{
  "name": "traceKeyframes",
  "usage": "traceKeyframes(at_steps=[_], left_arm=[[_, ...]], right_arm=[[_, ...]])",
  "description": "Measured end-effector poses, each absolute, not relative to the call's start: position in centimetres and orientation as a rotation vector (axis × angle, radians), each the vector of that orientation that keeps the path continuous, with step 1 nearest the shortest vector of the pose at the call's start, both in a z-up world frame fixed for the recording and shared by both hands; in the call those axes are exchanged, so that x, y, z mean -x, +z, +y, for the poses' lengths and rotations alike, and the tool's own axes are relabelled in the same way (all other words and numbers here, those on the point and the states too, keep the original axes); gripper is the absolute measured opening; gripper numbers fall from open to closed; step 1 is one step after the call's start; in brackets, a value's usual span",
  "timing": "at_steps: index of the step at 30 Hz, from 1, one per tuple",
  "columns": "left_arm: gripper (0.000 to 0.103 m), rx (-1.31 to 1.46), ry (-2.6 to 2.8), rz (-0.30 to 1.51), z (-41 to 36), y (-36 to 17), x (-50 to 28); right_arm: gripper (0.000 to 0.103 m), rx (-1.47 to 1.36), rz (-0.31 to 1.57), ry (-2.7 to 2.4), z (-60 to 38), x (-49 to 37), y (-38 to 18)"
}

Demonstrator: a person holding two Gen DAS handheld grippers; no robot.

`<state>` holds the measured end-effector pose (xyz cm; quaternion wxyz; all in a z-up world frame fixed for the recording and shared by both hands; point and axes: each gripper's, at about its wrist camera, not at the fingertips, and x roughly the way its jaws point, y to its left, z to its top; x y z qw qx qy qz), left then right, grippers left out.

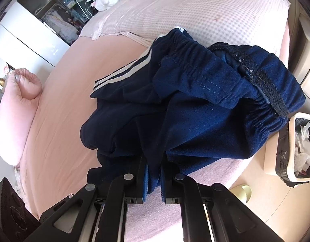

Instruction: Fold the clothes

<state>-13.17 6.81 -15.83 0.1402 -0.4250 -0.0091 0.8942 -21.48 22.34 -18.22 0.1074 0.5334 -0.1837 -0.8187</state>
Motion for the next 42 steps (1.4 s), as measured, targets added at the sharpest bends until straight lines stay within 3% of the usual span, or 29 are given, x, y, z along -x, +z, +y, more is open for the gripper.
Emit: traceKeyframes(at_steps=[21,26,42], left_arm=[[0.012,1.263,2.734,-0.291,-3.0,-13.1,10.5],[0.012,1.277,2.786,-0.361,-5.5,-12.5,9.1],[0.012,1.383,2.872,-0.491,-12.5,-12.9,3.2]], right_arm=[[0.008,-1.429,-0.233,-2.275,14.4,17.7,-14.7],[0.008,-1.423,-0.235,-2.206,12.3,17.1,-14.4],[0.008,-1.391,0.11,-2.011,2.9,11.6,-13.1]])
